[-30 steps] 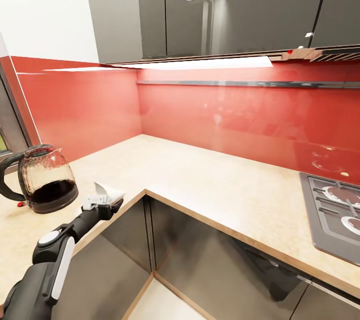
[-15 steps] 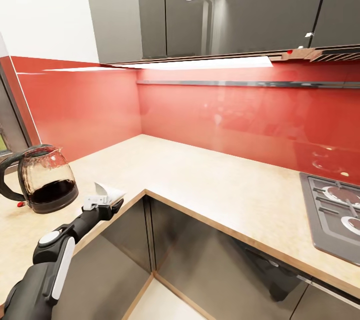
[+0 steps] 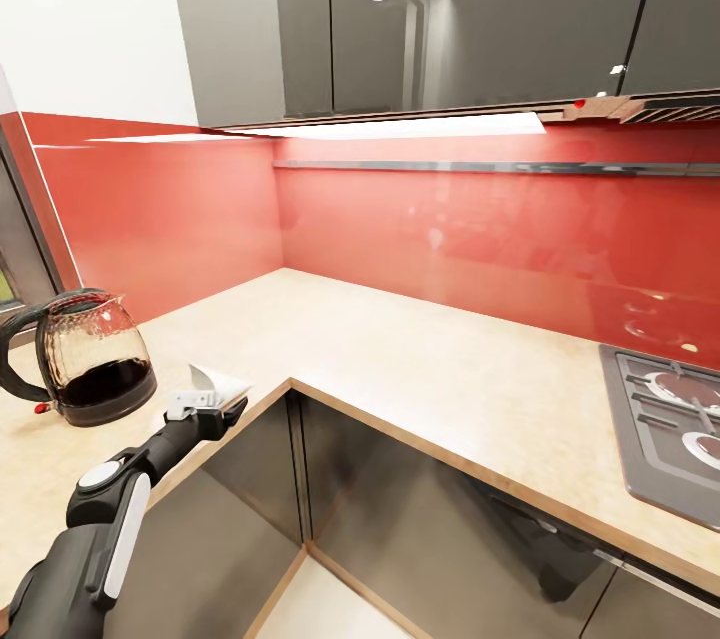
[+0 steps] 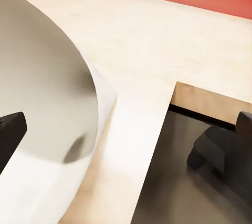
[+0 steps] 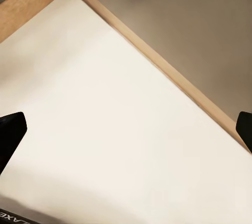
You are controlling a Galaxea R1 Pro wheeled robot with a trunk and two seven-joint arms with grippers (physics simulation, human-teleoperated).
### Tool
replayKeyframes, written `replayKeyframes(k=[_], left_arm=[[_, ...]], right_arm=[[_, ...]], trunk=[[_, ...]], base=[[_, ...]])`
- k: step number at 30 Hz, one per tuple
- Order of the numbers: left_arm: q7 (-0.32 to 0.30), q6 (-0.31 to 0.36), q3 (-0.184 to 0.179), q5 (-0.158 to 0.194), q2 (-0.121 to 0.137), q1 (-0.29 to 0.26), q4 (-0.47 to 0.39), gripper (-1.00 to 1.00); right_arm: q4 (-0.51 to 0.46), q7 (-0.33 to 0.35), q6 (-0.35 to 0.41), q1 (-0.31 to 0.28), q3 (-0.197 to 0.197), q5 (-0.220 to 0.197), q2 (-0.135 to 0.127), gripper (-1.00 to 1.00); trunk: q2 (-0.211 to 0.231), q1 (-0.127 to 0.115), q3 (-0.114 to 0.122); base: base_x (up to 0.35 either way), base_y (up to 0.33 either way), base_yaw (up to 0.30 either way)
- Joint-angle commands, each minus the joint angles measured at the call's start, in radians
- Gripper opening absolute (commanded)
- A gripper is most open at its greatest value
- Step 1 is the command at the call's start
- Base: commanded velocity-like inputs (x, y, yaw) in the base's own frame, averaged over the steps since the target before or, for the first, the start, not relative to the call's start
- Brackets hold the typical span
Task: Set up a coffee station on the kitchen countertop: keep the coffee maker on the countertop, move the bottle of coffee from the kitchen shelf to the counter next to the coffee maker, place a paper coffee filter on top of the coffee maker, put the saucer next to the coffee maker with the coffee cup on the saucer, and place the electric kettle next to the coffee maker.
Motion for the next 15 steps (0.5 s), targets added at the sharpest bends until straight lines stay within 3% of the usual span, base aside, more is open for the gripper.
replayKeyframes(k=[1, 15], left_arm=[[-0.005, 0.008, 0.002, 0.002, 0.0, -0.001, -0.001, 1.0], [-0.005, 0.008, 0.001, 0.002, 0.0, -0.001, -0.001, 1.0]], right_arm=[[0.0, -0.002, -0.004, -0.001, 0.002, 0.009, -0.001, 1.0], [0.0, -0.002, -0.005, -0.001, 0.002, 0.009, -0.001, 1.0]], trunk=[[-0.001, 0.0, -0.001], [-0.001, 0.0, -0.001]], base=[[0.0, 0.0, 0.0], [0.047, 0.0, 0.0]])
